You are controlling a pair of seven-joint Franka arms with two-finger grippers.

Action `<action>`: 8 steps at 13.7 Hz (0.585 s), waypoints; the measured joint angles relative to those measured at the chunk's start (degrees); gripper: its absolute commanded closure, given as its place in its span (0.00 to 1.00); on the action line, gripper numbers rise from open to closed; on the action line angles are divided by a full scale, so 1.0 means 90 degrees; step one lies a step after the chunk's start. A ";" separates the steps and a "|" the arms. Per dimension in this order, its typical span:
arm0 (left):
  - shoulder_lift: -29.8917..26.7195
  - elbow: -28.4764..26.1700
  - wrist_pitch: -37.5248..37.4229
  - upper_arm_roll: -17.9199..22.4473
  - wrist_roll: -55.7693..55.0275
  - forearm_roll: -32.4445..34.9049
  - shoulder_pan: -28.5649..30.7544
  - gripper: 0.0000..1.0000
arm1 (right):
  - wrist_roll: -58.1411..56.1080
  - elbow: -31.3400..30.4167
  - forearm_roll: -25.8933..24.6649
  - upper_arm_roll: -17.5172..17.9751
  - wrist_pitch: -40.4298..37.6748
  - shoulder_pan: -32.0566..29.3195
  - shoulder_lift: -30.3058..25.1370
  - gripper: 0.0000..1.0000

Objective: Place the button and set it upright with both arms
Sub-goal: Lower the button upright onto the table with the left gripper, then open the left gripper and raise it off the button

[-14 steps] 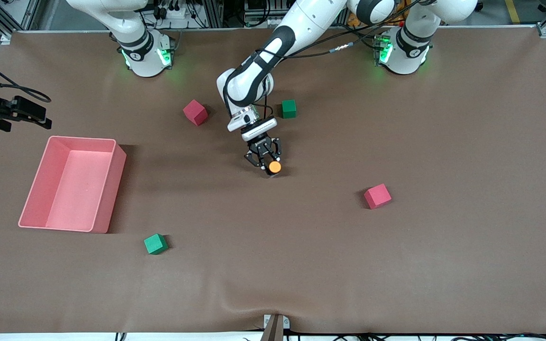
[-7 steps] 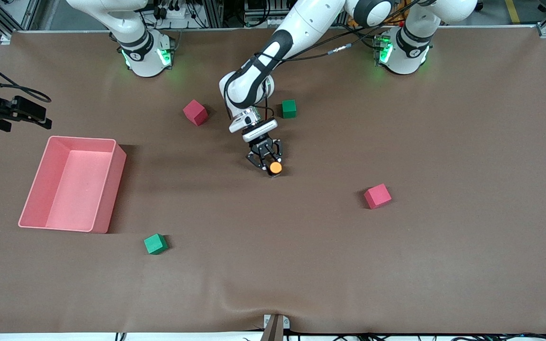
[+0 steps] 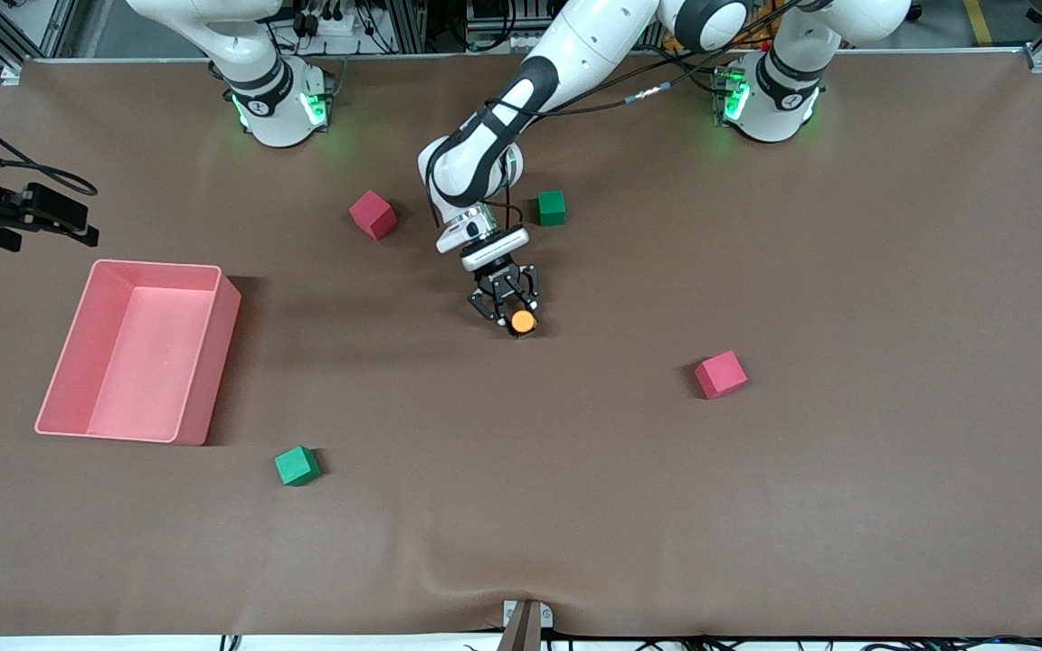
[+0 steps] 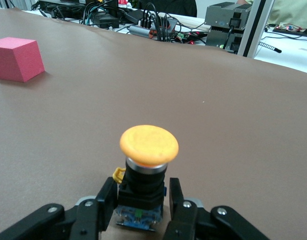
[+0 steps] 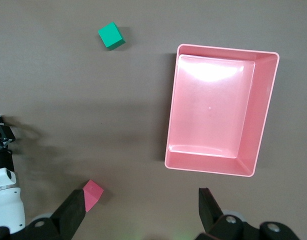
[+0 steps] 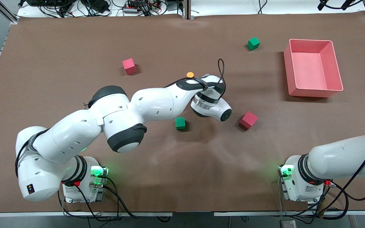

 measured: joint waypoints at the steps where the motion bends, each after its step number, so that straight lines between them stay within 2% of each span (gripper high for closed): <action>1: 0.0000 0.0000 0.0000 0.0000 0.0000 0.0010 -0.0002 0.14 | 0.0000 0.0000 0.0000 0.0000 0.0000 0.0000 0.0000 0.00; 3: 0.0001 0.0002 0.0000 0.0000 0.0000 0.0016 -0.0006 0.00 | 0.0000 0.0000 0.0000 0.0000 0.0000 0.0000 0.0000 0.00; 8: 0.0001 0.0043 -0.0001 0.0000 0.0000 0.0017 -0.0014 0.00 | 0.0000 0.0000 0.0000 0.0000 0.0000 0.0000 0.0000 0.00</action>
